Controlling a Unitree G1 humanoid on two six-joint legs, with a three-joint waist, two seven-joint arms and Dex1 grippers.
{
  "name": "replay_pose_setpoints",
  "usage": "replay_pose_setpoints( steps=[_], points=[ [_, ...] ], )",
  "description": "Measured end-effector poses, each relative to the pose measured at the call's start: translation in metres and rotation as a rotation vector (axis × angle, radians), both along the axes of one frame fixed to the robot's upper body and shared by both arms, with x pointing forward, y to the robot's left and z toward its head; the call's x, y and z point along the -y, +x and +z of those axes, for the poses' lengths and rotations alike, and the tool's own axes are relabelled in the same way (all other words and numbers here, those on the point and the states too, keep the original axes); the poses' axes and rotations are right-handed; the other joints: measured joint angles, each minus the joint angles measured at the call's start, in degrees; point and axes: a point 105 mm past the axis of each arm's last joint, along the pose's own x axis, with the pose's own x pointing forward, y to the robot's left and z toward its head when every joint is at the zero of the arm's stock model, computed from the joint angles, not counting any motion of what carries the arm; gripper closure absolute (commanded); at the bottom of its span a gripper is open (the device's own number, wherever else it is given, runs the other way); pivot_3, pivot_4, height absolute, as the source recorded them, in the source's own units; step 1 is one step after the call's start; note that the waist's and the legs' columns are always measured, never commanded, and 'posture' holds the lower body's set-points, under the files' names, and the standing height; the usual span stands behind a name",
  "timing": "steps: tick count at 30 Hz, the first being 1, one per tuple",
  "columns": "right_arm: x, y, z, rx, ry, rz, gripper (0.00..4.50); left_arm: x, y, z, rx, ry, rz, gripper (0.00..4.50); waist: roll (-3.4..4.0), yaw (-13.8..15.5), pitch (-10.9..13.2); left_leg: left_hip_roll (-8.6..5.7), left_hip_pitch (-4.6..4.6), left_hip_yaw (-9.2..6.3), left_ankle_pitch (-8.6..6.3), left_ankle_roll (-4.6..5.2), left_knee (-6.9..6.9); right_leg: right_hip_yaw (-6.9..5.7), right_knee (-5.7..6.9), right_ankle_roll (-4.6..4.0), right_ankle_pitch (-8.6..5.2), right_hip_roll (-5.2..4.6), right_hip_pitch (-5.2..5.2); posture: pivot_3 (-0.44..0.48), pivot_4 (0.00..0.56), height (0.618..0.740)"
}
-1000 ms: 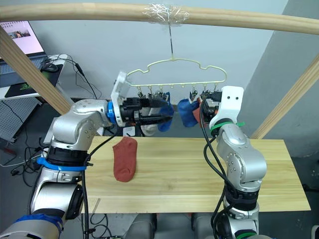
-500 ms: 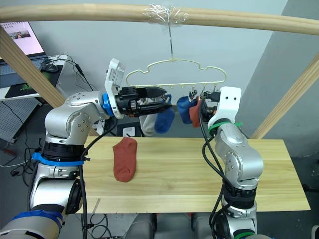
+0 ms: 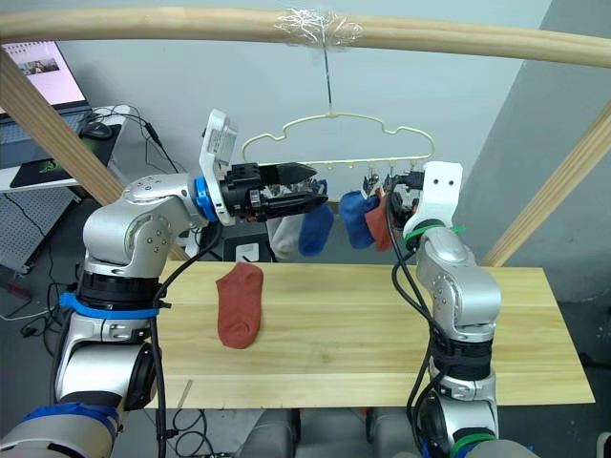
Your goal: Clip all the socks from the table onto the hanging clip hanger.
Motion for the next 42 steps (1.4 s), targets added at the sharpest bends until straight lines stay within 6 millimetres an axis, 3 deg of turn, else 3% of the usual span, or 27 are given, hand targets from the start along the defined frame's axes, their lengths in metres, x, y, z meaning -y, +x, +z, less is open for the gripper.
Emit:
replay_pose_setpoints(
  steps=[2,11,24,42],
  points=[
    [0.000,0.003,0.000,-0.002,-0.002,0.002,2.02,0.000,-0.001,0.001,0.010,0.004,0.001,0.90,0.00,0.01,0.00,0.01,0.00,-0.01,0.00,0.00,0.00,-0.01,0.01,0.00,0.00,0.00,0.00,0.125,0.154,0.740],
    [-0.001,0.010,0.000,-0.007,0.002,0.008,2.02,-0.003,-0.001,0.000,0.011,0.013,0.022,0.90,0.00,0.31,0.00,0.00,0.00,0.00,0.00,0.00,0.01,0.00,0.03,0.00,0.00,0.00,0.00,0.133,0.159,0.740],
    [0.008,0.035,0.009,0.011,-0.040,-0.005,2.02,-0.005,0.000,-0.003,0.008,0.014,0.043,0.90,0.00,1.33,0.00,0.00,0.00,0.00,0.00,0.01,0.01,-0.01,0.01,0.00,0.00,0.00,0.00,0.154,0.171,0.740],
    [0.009,0.038,0.012,0.003,-0.044,-0.021,2.02,-0.004,-0.001,-0.004,0.013,0.017,0.042,0.90,0.01,1.32,0.01,0.00,0.00,0.00,0.00,0.01,0.01,-0.01,0.01,0.00,0.00,0.00,0.00,0.137,0.177,0.740]
  ],
)
